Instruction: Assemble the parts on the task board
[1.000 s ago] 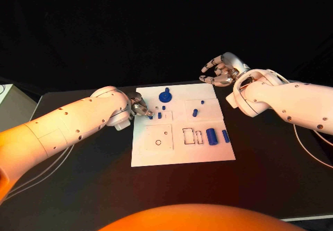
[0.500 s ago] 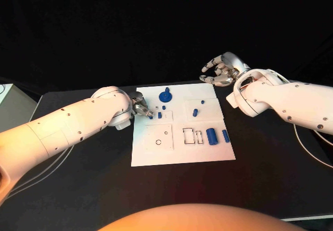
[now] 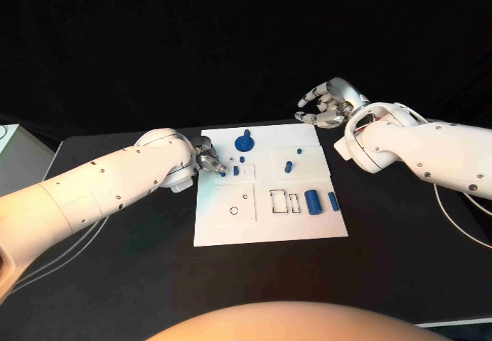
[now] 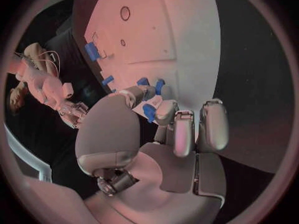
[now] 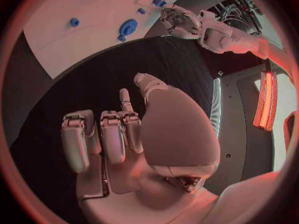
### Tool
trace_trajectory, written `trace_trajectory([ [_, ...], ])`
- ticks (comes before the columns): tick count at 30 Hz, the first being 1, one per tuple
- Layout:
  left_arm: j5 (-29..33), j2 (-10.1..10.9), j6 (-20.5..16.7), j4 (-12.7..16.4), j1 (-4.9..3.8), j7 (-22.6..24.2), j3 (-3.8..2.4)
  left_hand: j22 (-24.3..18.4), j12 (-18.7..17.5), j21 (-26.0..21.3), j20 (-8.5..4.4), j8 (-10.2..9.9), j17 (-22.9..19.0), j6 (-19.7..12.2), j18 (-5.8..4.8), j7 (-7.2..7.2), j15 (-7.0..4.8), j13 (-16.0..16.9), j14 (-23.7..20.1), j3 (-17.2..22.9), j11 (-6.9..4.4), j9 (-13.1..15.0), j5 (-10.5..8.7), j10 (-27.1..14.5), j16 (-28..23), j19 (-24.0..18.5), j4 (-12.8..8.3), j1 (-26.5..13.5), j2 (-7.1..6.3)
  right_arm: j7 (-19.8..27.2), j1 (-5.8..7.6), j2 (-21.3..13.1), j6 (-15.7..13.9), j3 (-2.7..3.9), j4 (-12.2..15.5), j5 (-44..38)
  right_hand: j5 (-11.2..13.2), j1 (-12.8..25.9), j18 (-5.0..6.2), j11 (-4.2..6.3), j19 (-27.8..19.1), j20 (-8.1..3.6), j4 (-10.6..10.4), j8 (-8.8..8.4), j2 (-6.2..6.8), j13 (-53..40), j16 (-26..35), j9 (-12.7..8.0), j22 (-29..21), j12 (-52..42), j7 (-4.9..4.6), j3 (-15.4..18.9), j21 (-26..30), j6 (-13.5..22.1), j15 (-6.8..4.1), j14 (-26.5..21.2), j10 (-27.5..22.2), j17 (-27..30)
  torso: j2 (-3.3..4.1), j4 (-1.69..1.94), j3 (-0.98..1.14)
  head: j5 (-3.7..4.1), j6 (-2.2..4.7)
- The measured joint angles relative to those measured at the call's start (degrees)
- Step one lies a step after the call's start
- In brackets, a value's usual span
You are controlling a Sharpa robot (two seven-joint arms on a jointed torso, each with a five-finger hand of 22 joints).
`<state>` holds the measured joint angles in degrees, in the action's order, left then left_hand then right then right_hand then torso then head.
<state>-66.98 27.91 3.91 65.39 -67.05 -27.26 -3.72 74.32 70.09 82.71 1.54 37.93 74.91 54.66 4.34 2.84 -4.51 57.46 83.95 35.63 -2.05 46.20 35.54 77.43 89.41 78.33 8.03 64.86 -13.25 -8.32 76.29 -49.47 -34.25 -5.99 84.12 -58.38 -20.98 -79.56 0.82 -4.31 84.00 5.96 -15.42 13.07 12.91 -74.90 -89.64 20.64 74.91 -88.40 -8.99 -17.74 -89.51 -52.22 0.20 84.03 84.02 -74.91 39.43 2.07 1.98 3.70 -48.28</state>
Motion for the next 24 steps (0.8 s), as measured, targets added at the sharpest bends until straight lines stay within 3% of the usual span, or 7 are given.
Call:
trace_trajectory([
  [12,-1.54,0.01,0.11,0.28,0.00,0.14,0.00,-0.22,-0.20,0.00,0.00,-0.01,0.00,0.26,0.00,-0.08,0.00,-0.33,0.00,-0.16,0.01,0.08,-0.08,-0.01,0.00,0.00,-0.16,0.26,0.26,0.00,-0.02,0.01,0.00,0.00,0.00,0.00,-0.30,0.00,0.00,0.00,0.00,0.00,-0.11,0.00,0.00,0.00,0.00,-0.01,-0.01,0.00,0.00,-0.11,0.00,0.00,0.00,0.00,0.00,0.00,0.01,0.00,-0.01,-0.07,0.05],
  [21,-0.75,-0.01,-0.19,-0.05,-0.01,0.27,0.00,-0.81,-1.04,-0.45,0.00,-0.32,0.00,-0.14,0.00,-0.74,-0.42,-0.84,-0.01,-1.25,-0.11,0.09,-2.06,-0.14,-0.29,0.00,-1.25,-1.20,1.81,0.00,-0.02,-0.02,0.01,0.00,0.02,0.00,-0.31,0.00,0.00,0.00,0.00,0.00,-0.16,0.00,0.00,0.00,0.00,-0.01,0.01,0.00,0.01,-0.16,0.00,-0.01,0.00,0.00,0.00,0.00,0.01,0.03,0.00,0.03,0.13],
  [24,-0.38,0.00,-0.35,-0.17,0.00,0.29,0.00,-0.88,-1.26,-0.68,0.00,-0.35,0.00,0.25,0.00,-1.15,-0.42,-0.91,-0.01,-1.48,-0.31,-0.15,-2.12,-0.34,-0.29,0.00,-1.49,-1.52,1.50,0.00,-0.02,-0.03,0.01,0.00,0.02,0.00,-0.31,0.00,0.00,0.00,0.00,0.00,-0.16,0.00,0.00,0.00,0.00,-0.02,0.04,0.00,0.01,-0.16,0.00,-0.01,0.00,0.00,0.00,0.00,0.01,0.02,0.01,0.04,0.14],
])
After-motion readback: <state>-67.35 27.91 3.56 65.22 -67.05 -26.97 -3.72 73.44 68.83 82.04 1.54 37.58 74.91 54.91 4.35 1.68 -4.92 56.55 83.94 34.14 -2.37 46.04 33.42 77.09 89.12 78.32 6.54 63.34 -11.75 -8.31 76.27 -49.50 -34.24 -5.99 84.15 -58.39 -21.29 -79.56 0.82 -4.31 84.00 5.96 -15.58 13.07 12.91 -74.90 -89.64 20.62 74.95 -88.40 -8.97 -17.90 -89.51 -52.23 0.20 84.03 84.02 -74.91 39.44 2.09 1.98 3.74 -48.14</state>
